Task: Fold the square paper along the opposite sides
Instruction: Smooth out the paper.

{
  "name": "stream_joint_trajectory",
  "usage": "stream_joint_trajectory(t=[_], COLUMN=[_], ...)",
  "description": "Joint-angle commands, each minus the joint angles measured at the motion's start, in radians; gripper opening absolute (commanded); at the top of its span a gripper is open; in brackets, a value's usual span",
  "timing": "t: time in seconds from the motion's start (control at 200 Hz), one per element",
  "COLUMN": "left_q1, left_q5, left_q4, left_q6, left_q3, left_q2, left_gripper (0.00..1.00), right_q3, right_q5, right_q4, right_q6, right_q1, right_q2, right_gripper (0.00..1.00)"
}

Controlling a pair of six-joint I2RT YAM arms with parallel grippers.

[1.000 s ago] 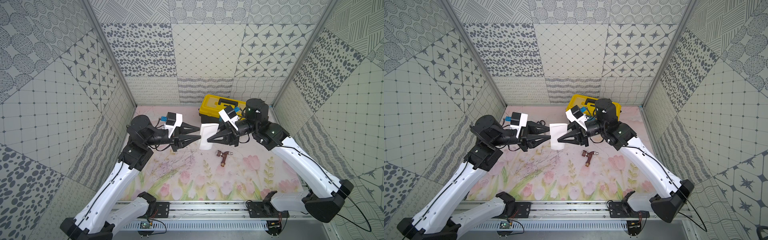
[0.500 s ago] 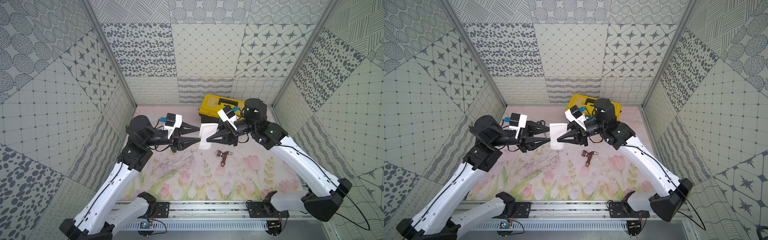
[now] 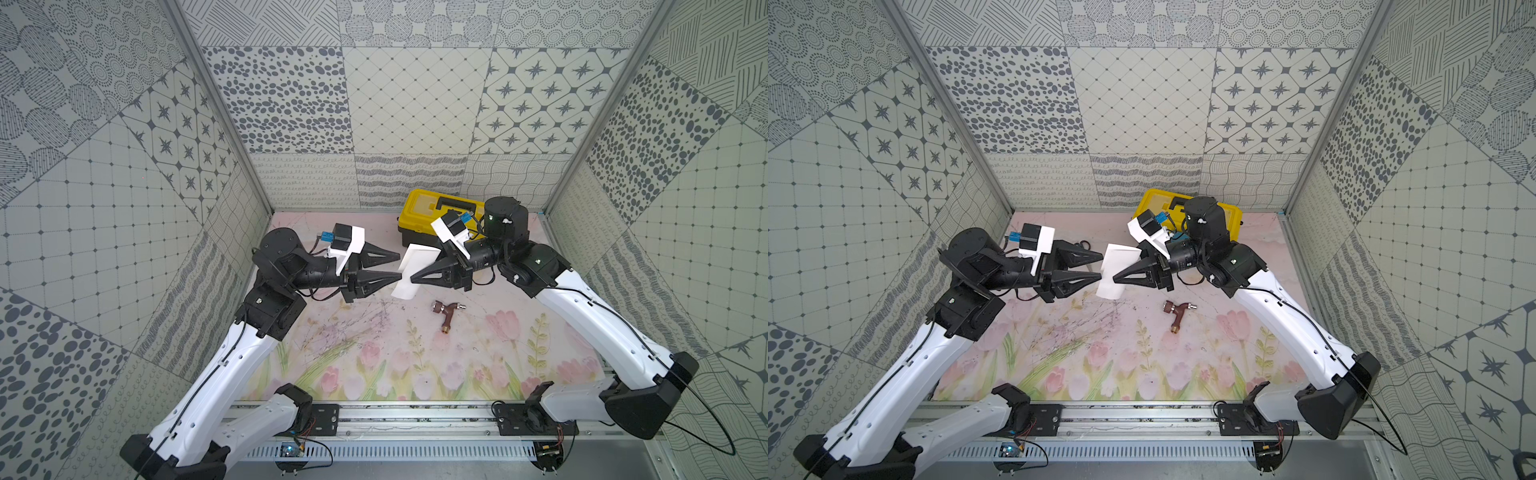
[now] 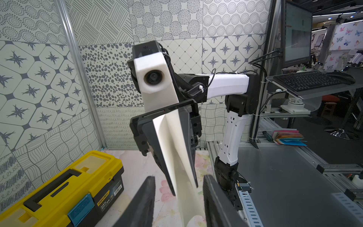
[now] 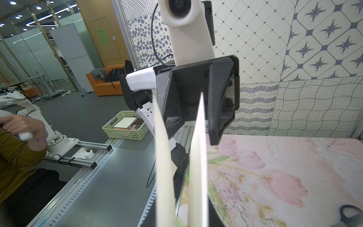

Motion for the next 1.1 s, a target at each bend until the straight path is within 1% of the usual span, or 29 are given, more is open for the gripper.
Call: stream_joint_trajectory(t=[0.0, 0.065, 0.135, 0.505, 0.75, 0.961, 1.096], left_q1=[0.003, 0.004, 0.004, 0.006, 0.006, 0.006, 0.006], left_q5=[-0.027, -0.065, -0.081, -0.064, -0.049, -0.036, -0.014], left_q4=[-0.058, -0.091, -0.114, -0.086, -0.061, -0.056, -0.050], left_q6=[0.086, 0.114, 0.130, 0.076, 0.055, 0.045, 0.035], left_q3=[0.014, 0.017, 0.025, 0.061, 0.070, 0.074, 0.079], left_q2=[-0.036, -0.050, -0.056, 0.022, 0.025, 0.035, 0.043], left_gripper=[0.45, 0.45, 0.45, 0.45, 0.45, 0.38, 0.37], right_q3=[0.001, 0.001, 0.001, 0.005, 0.007, 0.008, 0.010], right_q5=[-0.014, -0.017, -0.022, -0.036, -0.035, -0.031, -0.028], right_q4=[0.018, 0.018, 0.017, 0.013, 0.011, 0.006, 0.004], right_q6=[0.002, 0.001, 0.001, 0.007, 0.006, 0.005, 0.004], right_q1=[0.000, 0.000, 0.001, 0.013, 0.017, 0.028, 0.029], right_q2=[-0.001, -0.003, -0.004, -0.002, 0.010, 0.019, 0.023], right_gripper=[0.23, 0.23, 0.23, 0.23, 0.23, 0.23, 0.23])
